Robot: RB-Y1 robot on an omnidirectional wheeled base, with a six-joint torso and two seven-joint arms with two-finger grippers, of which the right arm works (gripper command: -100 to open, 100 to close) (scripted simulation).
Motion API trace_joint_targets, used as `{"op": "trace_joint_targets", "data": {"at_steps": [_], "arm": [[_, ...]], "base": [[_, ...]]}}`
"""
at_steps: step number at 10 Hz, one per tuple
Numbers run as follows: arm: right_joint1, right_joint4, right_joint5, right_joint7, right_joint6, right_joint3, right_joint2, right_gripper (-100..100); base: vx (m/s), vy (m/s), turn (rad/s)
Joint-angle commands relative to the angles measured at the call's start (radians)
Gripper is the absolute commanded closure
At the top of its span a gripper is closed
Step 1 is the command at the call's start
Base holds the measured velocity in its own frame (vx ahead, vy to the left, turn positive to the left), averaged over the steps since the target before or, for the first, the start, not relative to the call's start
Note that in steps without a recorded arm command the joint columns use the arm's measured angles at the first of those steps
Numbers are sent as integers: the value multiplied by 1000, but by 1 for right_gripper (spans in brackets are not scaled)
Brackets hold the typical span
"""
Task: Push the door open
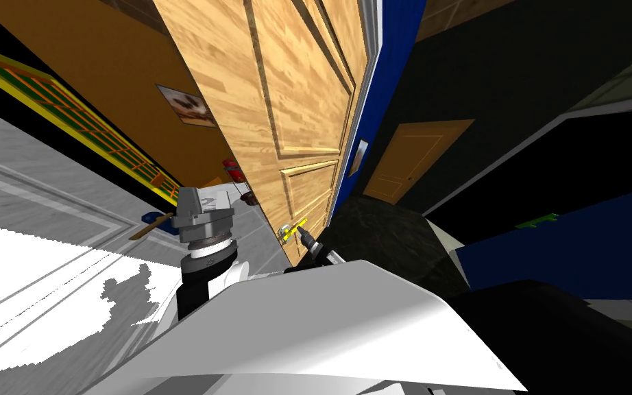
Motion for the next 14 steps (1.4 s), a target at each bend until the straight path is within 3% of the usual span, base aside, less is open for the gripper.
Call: {"op": "trace_joint_targets", "data": {"at_steps": [1, 3, 4, 9, 10, 12, 13, 14], "arm": [[-8, 18, -6, 8, -3, -6, 12, -100], [-10, 22, -7, 8, -3, -7, 14, -100], [-10, 22, -7, 8, -3, -7, 14, 100], [-10, 22, -7, 8, -3, -7, 14, 100], [-4, 11, -5, 9, 9, -13, 12, -100], [3, 0, -3, 10, 22, -19, 9, -100], [-2, 6, -4, 10, 15, -18, 11, -100], [-11, 17, -7, 15, 20, -23, 21, -100]], "base": [[124, 122, 26], [101, 99, 27], [-8, -8, -7], [-13, -14, 1], [-124, -43, -98], [-188, -74, -95], [-90, -38, -6], [73, 68, 50]]}}
